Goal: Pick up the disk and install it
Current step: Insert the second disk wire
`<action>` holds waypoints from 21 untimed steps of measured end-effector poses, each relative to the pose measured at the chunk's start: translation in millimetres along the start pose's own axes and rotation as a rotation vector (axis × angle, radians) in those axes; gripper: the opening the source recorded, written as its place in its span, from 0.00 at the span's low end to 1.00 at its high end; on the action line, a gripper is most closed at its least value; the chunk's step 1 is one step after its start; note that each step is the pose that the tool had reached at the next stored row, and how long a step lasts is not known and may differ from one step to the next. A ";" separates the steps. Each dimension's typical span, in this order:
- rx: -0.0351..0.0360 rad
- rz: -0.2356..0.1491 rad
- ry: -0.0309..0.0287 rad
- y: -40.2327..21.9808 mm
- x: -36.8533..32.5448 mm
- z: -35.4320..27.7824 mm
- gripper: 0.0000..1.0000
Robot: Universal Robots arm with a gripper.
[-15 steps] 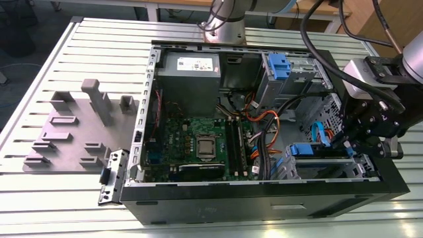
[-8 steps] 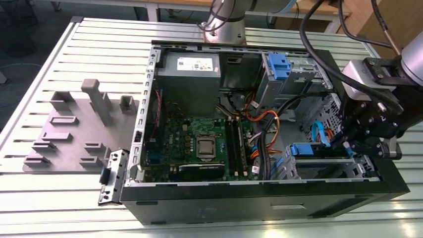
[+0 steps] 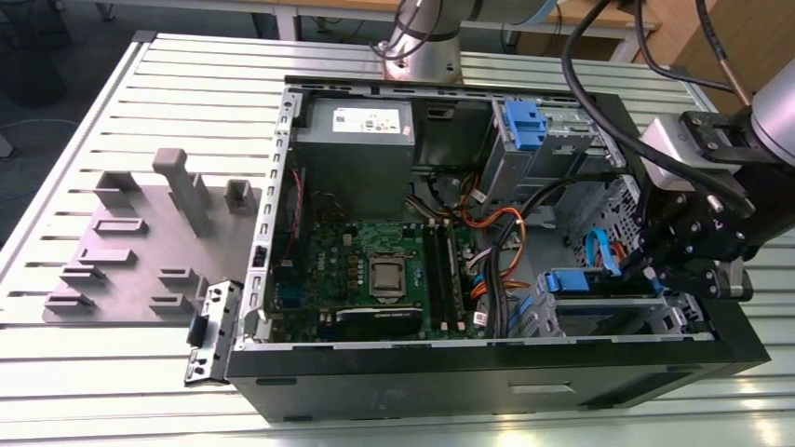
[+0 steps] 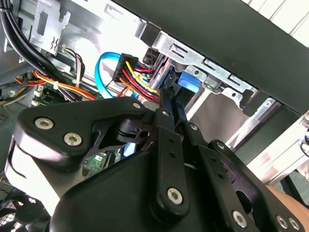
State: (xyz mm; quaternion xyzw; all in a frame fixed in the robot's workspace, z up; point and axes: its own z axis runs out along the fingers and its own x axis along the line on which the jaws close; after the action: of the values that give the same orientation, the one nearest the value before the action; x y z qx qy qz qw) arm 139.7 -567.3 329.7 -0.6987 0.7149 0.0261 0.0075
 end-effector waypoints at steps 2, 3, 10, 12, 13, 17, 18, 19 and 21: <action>0.0001 0.000 0.0002 0.0 0.0 0.4 0.16; 0.0000 0.000 0.0002 0.0 0.0 0.4 0.16; 0.0000 0.000 0.0001 0.0 0.1 0.8 0.16; 0.0000 0.000 0.0002 0.0 0.1 1.1 0.16; 0.0000 0.000 0.0003 0.0 0.1 1.1 0.16; 0.0000 0.000 0.0001 -0.1 0.1 1.3 0.16; -0.0001 0.000 -0.0004 0.0 0.1 1.5 0.17; -0.0001 0.000 -0.0006 0.0 0.1 1.6 0.17; 0.0000 0.000 -0.0004 0.0 0.1 1.6 0.23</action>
State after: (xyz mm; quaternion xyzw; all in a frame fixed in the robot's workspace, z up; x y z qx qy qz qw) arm 139.7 -567.3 328.2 -0.6987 0.7149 0.0263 0.0076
